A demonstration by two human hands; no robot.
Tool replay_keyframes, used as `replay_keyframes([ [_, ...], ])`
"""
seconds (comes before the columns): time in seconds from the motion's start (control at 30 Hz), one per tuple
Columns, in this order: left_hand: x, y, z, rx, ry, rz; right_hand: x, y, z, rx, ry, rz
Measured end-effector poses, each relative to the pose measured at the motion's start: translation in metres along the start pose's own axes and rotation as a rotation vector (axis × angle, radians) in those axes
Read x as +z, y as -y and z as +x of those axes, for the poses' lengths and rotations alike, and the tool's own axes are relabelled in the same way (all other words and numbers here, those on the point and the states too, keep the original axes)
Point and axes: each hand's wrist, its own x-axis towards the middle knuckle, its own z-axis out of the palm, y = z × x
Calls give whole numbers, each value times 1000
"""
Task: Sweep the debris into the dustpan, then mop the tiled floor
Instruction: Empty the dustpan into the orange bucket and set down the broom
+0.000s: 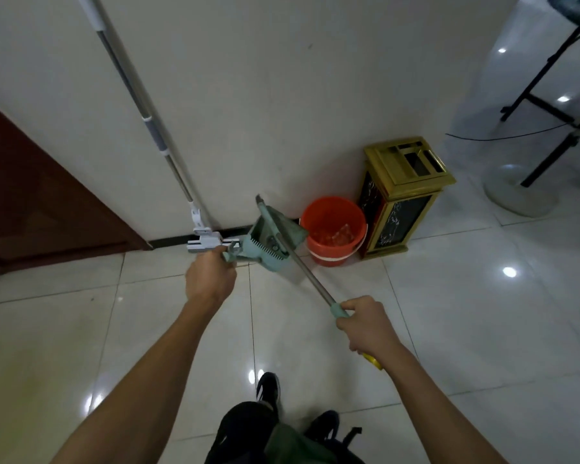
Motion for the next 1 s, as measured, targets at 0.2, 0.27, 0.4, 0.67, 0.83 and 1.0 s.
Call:
replay_keyframes([
  [0.2, 8, 28, 12, -103, -25, -127, 11, 26, 25, 46, 56, -49],
  [0.27, 8, 39, 21, -124, -21, -163, 12, 39, 38, 48, 70, -74],
  [0.4, 8, 61, 48, -169, -11, -196, 13, 70, 66, 64, 103, -149],
  [0.67, 21, 77, 115, -168, 50, -189, 36, 126, 118, 72, 169, -207],
  [0.83, 37, 76, 156, -108, 108, -106, 47, 150, 157, 63, 187, -239],
  [1.0, 58, 62, 189, -53, 182, -56, 51, 178, 205, 77, 236, -271],
])
